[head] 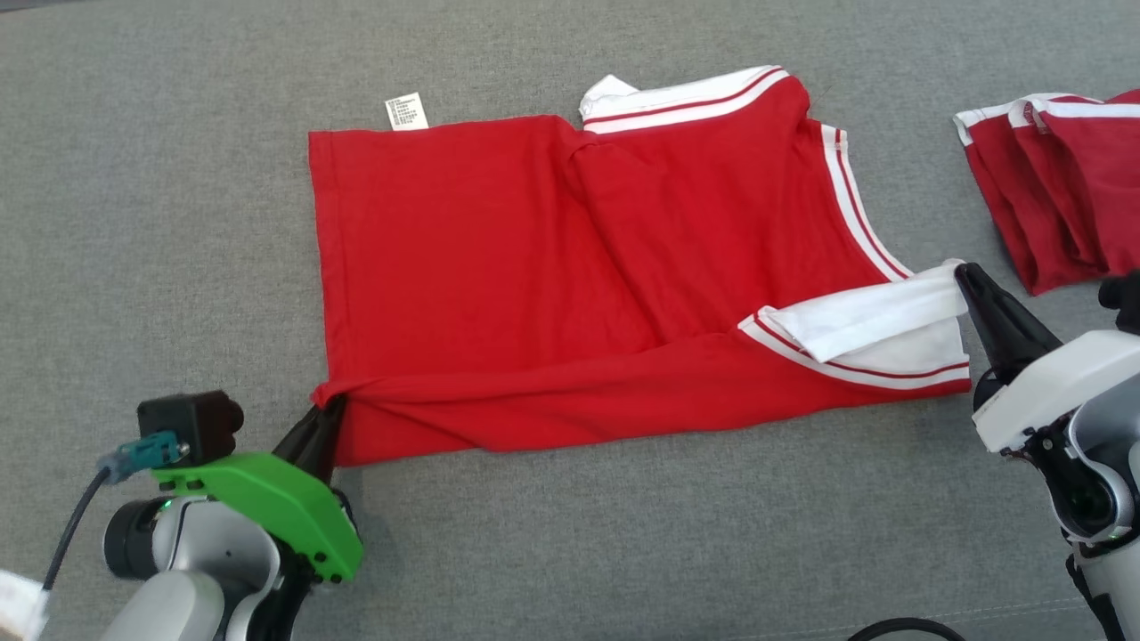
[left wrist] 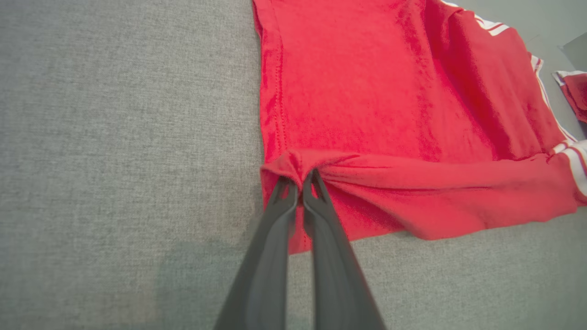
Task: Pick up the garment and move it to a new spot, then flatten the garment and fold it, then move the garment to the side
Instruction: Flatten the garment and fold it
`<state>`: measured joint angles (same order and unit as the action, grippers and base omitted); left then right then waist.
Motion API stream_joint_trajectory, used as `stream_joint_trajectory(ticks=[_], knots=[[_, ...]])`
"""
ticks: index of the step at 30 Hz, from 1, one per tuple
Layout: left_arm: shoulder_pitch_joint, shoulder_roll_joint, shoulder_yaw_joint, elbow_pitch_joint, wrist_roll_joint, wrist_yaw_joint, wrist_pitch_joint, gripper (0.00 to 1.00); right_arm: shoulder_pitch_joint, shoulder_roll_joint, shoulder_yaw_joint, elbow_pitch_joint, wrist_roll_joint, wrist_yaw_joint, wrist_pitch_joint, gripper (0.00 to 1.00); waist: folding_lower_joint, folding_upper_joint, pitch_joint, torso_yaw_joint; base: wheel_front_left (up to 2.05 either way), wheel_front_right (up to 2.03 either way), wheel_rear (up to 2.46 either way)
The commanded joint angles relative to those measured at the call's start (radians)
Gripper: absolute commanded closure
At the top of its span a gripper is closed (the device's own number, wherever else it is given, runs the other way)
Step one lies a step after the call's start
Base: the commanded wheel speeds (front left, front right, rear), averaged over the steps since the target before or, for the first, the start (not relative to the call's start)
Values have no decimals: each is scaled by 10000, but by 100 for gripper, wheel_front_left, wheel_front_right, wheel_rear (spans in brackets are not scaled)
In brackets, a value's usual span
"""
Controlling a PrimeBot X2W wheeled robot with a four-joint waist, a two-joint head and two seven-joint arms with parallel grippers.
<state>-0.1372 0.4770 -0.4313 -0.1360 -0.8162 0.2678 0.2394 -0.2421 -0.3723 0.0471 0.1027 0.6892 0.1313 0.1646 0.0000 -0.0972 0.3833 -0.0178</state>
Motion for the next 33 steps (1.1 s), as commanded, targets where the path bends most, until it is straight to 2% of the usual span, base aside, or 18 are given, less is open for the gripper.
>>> stream_joint_trajectory(ticks=[1,6,7,8,9,10,12,16,19,24,29,33], knots=[[-582,-231,-169,446,-31,-136,231,100,-381,11,115,356,-243,-10,7,100,0,-2,209,218,0,0,0],[-1455,-398,-561,1573,186,-317,661,100,-1013,145,388,1098,-609,-9,-103,100,0,-2,165,230,0,0,0],[-1601,-433,-631,1759,203,-359,719,100,-1146,169,446,1234,-684,-10,-185,95,0,-2,138,205,0,0,0],[-1672,-481,-658,1955,160,-408,744,73,-1259,130,548,1308,-802,-9,-262,28,0,-2,108,183,0,0,0],[-1667,-528,-634,2055,54,-457,712,15,-1318,83,599,1384,-878,-9,-326,0,0,-2,68,158,0,0,0],[-1628,-540,-596,2151,-6,-487,682,0,-1322,31,642,1415,-915,-9,-391,0,0,-2,11,141,0,0,0],[-1408,-353,-525,2135,22,-519,586,0,-1240,-222,658,1244,-1148,-9,-604,0,0,-2,-110,88,0,0,0],[-562,18,-51,1414,-74,-259,42,0,-399,-652,379,425,-1482,-9,-896,0,0,-2,-419,4,0,0,0],[214,232,184,600,-223,-39,-161,0,496,-993,34,-353,-1884,-9,-677,0,0,-2,-434,-34,0,0,0],[674,177,-22,185,-271,118,58,0,1472,-1046,-14,-929,-2234,-13,58,0,0,-2,-112,-4,0,0,0],[119,-127,-368,853,-295,-13,397,0,1396,-1077,631,-467,-2615,-10,663,0,0,-2,235,95,0,0,0],[-243,-381,-567,1524,-415,-253,589,0,1064,-1080,1134,32,-2613,-10,747,0,0,-2,347,178,0,0,0]])
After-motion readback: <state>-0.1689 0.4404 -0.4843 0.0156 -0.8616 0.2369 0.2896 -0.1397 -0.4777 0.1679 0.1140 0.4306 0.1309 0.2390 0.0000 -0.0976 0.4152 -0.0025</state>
